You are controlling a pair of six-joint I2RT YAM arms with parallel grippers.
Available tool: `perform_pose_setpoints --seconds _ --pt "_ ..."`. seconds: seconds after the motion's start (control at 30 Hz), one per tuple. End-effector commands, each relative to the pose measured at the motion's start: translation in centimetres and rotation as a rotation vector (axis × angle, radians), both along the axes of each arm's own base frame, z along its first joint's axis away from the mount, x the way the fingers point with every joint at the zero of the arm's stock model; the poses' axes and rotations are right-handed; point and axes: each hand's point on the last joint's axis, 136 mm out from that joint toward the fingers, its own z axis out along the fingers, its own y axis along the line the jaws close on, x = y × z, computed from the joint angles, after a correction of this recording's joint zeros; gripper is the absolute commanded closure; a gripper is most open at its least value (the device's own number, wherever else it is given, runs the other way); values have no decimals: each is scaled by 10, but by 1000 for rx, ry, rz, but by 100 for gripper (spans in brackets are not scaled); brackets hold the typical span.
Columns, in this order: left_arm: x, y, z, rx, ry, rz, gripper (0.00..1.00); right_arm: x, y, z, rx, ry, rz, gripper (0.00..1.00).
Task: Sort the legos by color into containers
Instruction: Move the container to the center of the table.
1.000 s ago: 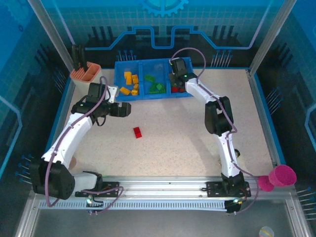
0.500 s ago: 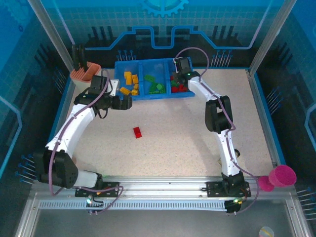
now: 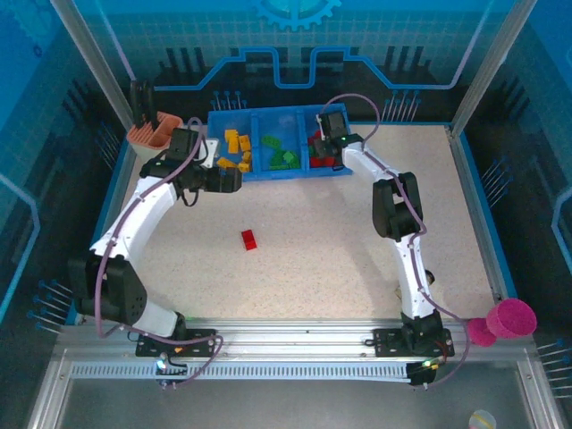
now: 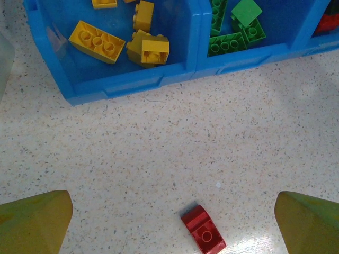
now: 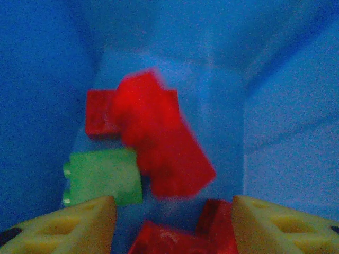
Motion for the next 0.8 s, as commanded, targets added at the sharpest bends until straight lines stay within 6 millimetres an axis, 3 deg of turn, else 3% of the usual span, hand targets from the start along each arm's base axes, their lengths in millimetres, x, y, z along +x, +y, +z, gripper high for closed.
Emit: perform_pose_setpoints --seconds 0.0,0.1,0.43,0.53,0.67,0.77 --pt "5 -5 4 -12 6 11 1 -23 -20 2 -24 69 -25 37" --pt "8 -8 1 -11 15 5 1 -48 -24 4 -17 106 -23 37" --pt "17 -15 -6 -17 31 -22 1 -140 -22 -24 -56 306 -9 35" --pt "19 -17 -8 -22 33 -26 1 -156 -25 -34 -61 354 -23 35" --pt "19 -22 -8 -28 41 -39 1 -186 -23 -37 -50 422 -35 35" --pt "21 -22 -8 -24 38 -42 1 -218 -22 -40 -42 494 -47 35"
